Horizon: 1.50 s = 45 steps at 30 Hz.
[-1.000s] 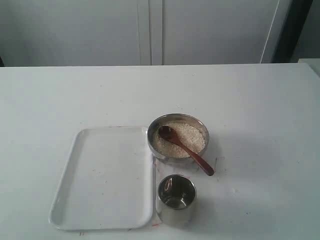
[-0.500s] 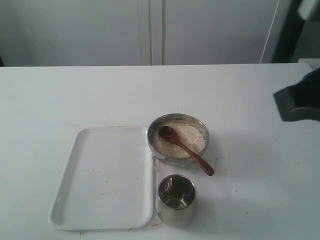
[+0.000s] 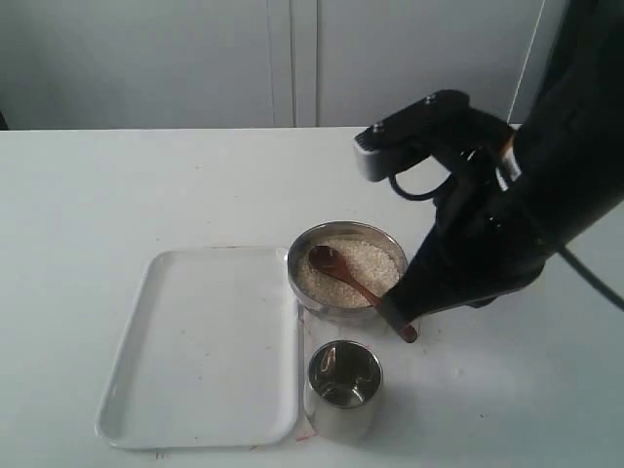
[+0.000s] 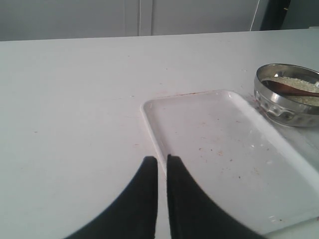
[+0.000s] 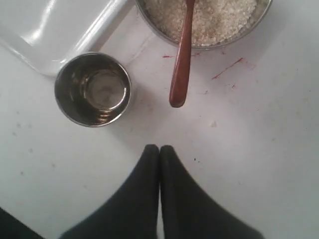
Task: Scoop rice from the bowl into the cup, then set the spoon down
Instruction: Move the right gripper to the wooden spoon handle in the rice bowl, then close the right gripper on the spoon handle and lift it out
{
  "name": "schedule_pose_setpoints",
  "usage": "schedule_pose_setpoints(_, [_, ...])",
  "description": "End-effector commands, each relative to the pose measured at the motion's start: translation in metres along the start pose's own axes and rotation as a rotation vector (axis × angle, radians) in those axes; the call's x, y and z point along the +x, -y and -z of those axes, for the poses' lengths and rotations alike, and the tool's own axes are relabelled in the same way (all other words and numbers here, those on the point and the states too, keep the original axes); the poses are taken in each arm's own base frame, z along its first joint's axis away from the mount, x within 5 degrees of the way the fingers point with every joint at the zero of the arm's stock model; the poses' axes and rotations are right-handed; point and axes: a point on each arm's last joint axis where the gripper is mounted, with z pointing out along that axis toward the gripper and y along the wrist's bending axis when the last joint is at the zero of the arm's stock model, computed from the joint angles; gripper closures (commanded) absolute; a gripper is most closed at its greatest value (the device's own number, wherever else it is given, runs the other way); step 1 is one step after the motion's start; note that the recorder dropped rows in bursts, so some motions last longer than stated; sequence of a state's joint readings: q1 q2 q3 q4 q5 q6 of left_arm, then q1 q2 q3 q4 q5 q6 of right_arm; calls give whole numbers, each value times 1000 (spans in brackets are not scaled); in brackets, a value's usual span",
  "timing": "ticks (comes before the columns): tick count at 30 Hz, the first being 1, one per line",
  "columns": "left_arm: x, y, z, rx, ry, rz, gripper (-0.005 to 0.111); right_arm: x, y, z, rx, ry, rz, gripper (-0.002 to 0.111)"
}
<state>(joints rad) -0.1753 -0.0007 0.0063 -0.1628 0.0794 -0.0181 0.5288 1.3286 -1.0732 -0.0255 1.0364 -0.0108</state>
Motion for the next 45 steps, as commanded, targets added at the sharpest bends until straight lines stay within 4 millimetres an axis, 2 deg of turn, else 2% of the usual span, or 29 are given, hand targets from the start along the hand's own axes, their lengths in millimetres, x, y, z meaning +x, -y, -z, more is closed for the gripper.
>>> schedule_pose_setpoints(1, [-2,1,0,10,7,8,92,-11,-6,-20,20,-17,14,108])
schedule_pose_setpoints(6, [-2,1,0,10,7,8,92,-20,-4,-44,51,-29,-7,108])
schedule_pose_setpoints(10, [-2,1,0,10,7,8,92,-23,-4,-55,55,-36,0,106])
schedule_pose_setpoints(13, [-2,1,0,10,7,8,92,-25,-4,-58,62,-35,12,95])
schedule_pose_setpoints(18, [-2,1,0,10,7,8,92,-25,-3,-58,72,-30,22,69])
schedule_pose_setpoints(21, [-2,1,0,10,7,8,92,-25,-3,-59,69,-28,20,61])
schedule_pose_setpoints(27, [-2,1,0,10,7,8,92,-26,-3,-61,69,-18,23,60])
schedule_pose_setpoints(45, [-2,1,0,10,7,8,92,-29,-4,-103,74,-107,0,60])
